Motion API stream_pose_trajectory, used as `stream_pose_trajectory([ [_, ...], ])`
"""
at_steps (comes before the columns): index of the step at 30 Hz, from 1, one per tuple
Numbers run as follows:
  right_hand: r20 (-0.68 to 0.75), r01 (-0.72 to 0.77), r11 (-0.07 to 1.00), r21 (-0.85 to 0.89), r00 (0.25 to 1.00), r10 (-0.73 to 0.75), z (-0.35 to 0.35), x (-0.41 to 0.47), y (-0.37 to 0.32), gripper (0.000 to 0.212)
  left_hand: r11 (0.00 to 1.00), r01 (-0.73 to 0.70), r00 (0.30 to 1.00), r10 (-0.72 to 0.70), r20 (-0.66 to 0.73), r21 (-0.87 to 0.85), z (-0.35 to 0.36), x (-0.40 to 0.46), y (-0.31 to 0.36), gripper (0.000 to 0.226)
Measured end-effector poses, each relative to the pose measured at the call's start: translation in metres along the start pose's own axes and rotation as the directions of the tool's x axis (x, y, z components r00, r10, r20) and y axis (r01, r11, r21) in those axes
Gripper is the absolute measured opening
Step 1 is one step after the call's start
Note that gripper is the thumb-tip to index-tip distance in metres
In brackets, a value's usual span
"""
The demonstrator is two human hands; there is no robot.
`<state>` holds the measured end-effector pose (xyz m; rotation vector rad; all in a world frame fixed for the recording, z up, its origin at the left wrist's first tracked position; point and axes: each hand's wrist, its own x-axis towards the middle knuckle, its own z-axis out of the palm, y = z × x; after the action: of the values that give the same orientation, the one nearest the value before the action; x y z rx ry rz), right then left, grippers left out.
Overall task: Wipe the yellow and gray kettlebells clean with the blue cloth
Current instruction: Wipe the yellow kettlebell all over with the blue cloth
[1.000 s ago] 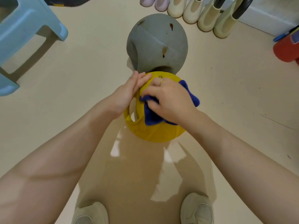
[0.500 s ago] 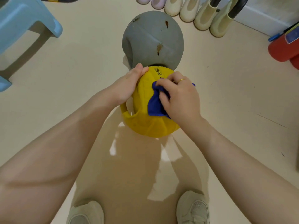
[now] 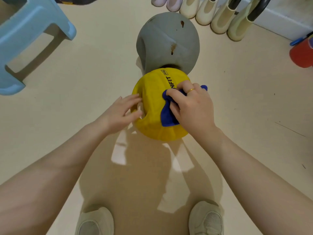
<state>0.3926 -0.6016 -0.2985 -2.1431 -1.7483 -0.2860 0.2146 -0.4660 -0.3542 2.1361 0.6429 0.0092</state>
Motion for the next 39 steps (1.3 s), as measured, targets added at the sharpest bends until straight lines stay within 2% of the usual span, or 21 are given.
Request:
stream_pose_trajectory([
  [2, -0.036, -0.097, 0.995, 0.028, 0.994, 0.098, -0.001, -0.002, 0.007, 0.015, 0.919, -0.119, 0.993, 0.103, 0.064, 0.376, 0.006, -0.013, -0.020, 0.089],
  [3, -0.046, -0.149, 0.988, 0.041, 0.987, 0.151, -0.002, -0.004, 0.010, 0.015, 0.871, -0.181, 0.983, 0.143, 0.117, 0.457, 0.008, -0.012, -0.024, 0.085],
  [6, -0.045, -0.289, 0.951, 0.110, 0.954, 0.295, -0.005, -0.011, 0.017, 0.023, 0.776, -0.302, 0.953, 0.230, 0.198, 0.553, 0.012, 0.007, -0.007, 0.066],
  [8, -0.051, -0.303, 0.948, 0.095, 0.950, 0.309, -0.008, -0.014, 0.023, 0.025, 0.744, -0.366, 0.930, 0.313, 0.193, 0.558, 0.017, 0.021, 0.000, 0.055],
  [10, -0.060, -0.194, 0.981, 0.027, 0.979, 0.195, -0.014, -0.021, 0.024, 0.021, 0.691, -0.439, 0.898, 0.366, 0.245, 0.574, 0.022, 0.027, 0.006, 0.048],
  [13, 0.019, 0.087, 0.996, -0.012, 0.996, -0.086, -0.014, -0.042, 0.005, 0.012, 0.675, -0.468, 0.883, 0.385, 0.270, 0.570, 0.031, 0.023, 0.010, 0.041],
  [15, 0.137, 0.269, 0.962, -0.055, 0.956, -0.259, -0.003, -0.062, -0.011, 0.013, 0.712, -0.436, 0.900, 0.352, 0.256, 0.551, 0.036, 0.019, 0.011, 0.039],
  [17, 0.216, 0.361, 0.931, -0.062, 0.915, -0.340, 0.003, -0.070, -0.013, 0.017, 0.745, -0.398, 0.917, 0.332, 0.219, 0.536, 0.039, 0.018, 0.005, 0.042],
  [19, 0.161, 0.298, 0.954, -0.032, 0.944, -0.289, 0.000, -0.063, -0.001, 0.010, 0.778, -0.362, 0.932, 0.294, 0.212, 0.514, 0.036, 0.018, 0.001, 0.054],
  [22, 0.023, -0.122, 0.989, 0.084, 0.992, 0.120, -0.013, -0.045, 0.027, 0.020, 0.818, -0.332, 0.940, 0.243, 0.240, 0.470, 0.031, 0.014, 0.003, 0.061],
  [24, 0.095, -0.336, 0.933, 0.131, 0.941, 0.325, -0.016, -0.040, 0.039, 0.030, 0.916, -0.218, 0.970, 0.163, 0.183, 0.338, 0.029, 0.008, 0.006, 0.053],
  [26, 0.179, -0.265, 0.952, 0.152, 0.955, 0.237, -0.015, -0.045, 0.037, 0.031, 0.996, 0.041, 0.995, -0.033, 0.099, -0.074, 0.020, 0.000, 0.016, 0.032],
  [28, 0.220, -0.019, 0.980, 0.200, 0.975, -0.026, -0.012, -0.051, 0.025, 0.028, 0.772, 0.262, 0.947, -0.322, 0.000, -0.579, 0.009, -0.002, 0.027, 0.028],
  [29, 0.248, 0.092, 0.968, 0.235, 0.957, -0.151, -0.010, -0.053, 0.019, 0.026, 0.668, 0.249, 0.886, -0.449, -0.113, -0.701, 0.004, -0.002, 0.030, 0.026],
  [30, 0.261, 0.177, 0.948, 0.264, 0.933, -0.247, -0.009, -0.053, 0.015, 0.025, 0.655, 0.215, 0.805, -0.539, -0.248, -0.725, -0.003, -0.001, 0.033, 0.025],
  [32, 0.222, 0.178, 0.928, 0.329, 0.940, -0.259, -0.005, -0.048, 0.010, 0.025, 0.798, 0.204, 0.694, -0.526, -0.492, -0.567, -0.017, -0.001, 0.044, 0.034],
  [33, 0.184, 0.067, 0.923, 0.378, 0.972, -0.146, -0.004, -0.045, 0.008, 0.026, 0.871, 0.203, 0.695, -0.451, -0.561, -0.448, -0.021, -0.001, 0.051, 0.039],
  [35, 0.141, -0.202, 0.865, 0.460, 0.978, 0.153, 0.000, -0.039, 0.003, 0.031, 0.938, 0.218, 0.781, -0.333, -0.528, -0.269, -0.023, 0.001, 0.066, 0.044],
  [36, 0.153, -0.268, 0.842, 0.468, 0.963, 0.222, 0.001, -0.039, -0.001, 0.032, 0.942, 0.255, 0.827, -0.329, -0.456, -0.217, -0.021, 0.001, 0.074, 0.046],
  [37, 0.156, -0.254, 0.856, 0.451, 0.966, 0.205, 0.002, -0.040, -0.004, 0.032, 0.938, 0.311, 0.852, -0.347, -0.391, -0.156, -0.016, 0.002, 0.081, 0.050],
  [39, 0.139, -0.075, 0.900, 0.429, 0.990, 0.017, 0.001, -0.043, -0.015, 0.029, 0.910, 0.407, 0.861, -0.354, -0.365, 0.078, -0.009, 0.007, 0.090, 0.057],
])
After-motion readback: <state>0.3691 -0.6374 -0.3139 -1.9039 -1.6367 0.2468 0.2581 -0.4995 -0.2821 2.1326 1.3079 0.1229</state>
